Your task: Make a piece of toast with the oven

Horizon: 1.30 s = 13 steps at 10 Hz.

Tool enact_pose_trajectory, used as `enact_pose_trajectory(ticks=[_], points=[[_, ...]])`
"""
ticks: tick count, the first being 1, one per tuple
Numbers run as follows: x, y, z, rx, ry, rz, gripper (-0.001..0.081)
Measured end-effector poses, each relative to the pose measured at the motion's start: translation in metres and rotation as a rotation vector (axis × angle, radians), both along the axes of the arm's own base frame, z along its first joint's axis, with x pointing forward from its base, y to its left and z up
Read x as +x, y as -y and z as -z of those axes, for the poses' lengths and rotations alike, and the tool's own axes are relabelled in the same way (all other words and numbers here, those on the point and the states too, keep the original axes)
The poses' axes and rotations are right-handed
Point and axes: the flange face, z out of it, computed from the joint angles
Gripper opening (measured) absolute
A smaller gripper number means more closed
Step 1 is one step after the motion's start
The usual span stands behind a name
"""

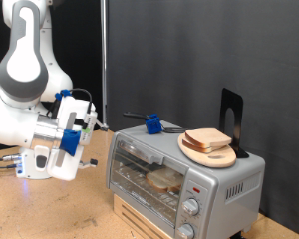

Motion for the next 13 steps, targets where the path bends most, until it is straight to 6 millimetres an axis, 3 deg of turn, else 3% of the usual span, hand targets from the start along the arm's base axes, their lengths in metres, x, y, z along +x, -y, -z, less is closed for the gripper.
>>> enact_pose_trajectory(ticks=[4,7,8,13], points=[[0.051,0.003,0.012,-0.011,0.038,0.121,0.0805],[0.046,-0.01,0.018,0.026,0.024,-0.005,0.0805],[0.054,-0.015,0.024,0.042,0.04,-0.039,0.0805],[0.118,-0.017,0.045,0.047,0.115,0.008,0.0805]])
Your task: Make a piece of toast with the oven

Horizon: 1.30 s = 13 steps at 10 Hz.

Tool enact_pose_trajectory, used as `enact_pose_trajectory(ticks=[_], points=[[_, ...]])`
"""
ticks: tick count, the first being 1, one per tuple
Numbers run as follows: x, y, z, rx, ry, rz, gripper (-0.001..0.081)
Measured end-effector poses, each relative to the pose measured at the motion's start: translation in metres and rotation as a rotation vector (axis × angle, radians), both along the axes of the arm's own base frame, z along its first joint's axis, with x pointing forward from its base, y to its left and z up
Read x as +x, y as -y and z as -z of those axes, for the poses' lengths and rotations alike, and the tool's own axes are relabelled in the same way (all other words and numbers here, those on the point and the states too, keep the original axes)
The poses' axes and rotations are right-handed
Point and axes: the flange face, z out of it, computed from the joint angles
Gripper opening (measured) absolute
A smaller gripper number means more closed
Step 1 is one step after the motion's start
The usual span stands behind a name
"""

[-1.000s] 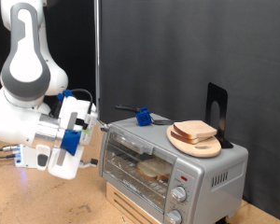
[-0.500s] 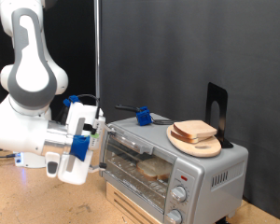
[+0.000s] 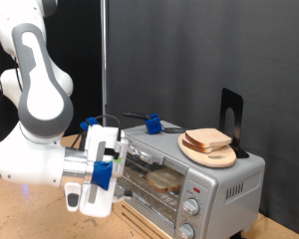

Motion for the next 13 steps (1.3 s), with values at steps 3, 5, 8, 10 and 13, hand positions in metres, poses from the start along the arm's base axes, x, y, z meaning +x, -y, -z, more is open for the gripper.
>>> enact_pose_trajectory(ticks=[3,5,8,10,13], points=[[0.022,0.001,0.008,-0.017,0.012,0.085,0.0805],[0.025,0.005,0.006,-0.004,0.003,-0.015,0.0805],[0.058,0.02,0.014,0.013,0.051,-0.095,0.0805],[0.079,0.03,0.025,0.006,0.072,-0.1,0.0805],[0.107,0.042,0.049,-0.008,0.068,-0.064,0.0805]])
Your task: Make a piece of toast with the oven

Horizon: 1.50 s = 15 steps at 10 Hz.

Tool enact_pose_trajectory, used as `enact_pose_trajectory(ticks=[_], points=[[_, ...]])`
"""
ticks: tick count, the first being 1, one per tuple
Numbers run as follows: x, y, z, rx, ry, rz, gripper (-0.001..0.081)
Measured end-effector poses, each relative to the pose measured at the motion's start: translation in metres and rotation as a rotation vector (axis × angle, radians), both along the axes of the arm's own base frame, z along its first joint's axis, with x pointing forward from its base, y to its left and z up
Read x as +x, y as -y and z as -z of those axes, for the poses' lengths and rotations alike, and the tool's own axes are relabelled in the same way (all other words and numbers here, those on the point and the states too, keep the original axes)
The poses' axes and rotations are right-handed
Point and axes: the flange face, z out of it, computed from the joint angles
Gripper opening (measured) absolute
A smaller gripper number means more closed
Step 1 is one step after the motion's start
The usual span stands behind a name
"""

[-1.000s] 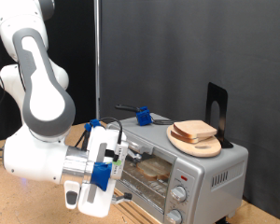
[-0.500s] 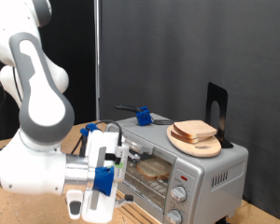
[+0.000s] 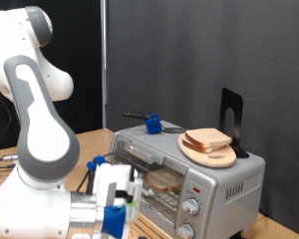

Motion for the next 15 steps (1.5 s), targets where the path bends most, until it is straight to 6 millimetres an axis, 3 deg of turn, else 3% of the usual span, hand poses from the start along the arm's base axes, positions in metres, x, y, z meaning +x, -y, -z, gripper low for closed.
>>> enact_pose_trajectory(ticks=[2,5,10,15], points=[[-0.007,-0.005,-0.004,0.056,0.002,-0.091,0.0805],[-0.017,0.017,0.007,0.111,0.003,-0.185,0.0805],[0.004,0.029,0.043,0.097,0.017,-0.146,0.0805],[0.019,0.001,0.066,0.091,0.015,-0.174,0.0805]])
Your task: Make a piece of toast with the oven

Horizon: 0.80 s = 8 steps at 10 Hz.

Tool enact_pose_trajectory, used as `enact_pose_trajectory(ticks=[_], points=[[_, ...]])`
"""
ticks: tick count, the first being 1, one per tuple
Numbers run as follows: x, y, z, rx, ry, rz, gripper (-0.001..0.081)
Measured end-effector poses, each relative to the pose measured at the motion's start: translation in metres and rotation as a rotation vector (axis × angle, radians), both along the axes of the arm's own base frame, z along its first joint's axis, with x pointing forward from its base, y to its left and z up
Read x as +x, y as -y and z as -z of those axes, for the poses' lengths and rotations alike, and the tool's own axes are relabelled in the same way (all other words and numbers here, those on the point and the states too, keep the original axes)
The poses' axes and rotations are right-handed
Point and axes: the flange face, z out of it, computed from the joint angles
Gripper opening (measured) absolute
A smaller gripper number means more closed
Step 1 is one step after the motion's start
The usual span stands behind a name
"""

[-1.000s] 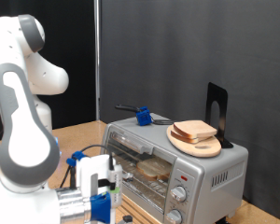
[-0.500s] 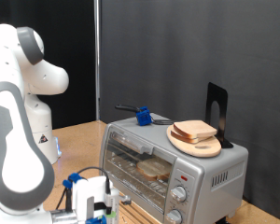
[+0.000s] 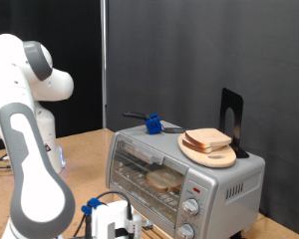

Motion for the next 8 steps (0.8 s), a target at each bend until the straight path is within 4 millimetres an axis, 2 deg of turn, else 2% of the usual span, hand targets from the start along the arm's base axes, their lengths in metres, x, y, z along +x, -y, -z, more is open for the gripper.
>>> enact_pose_trajectory(ticks=[8], points=[[0.003,-0.053,0.006,0.011,0.046,-0.05,0.0805]])
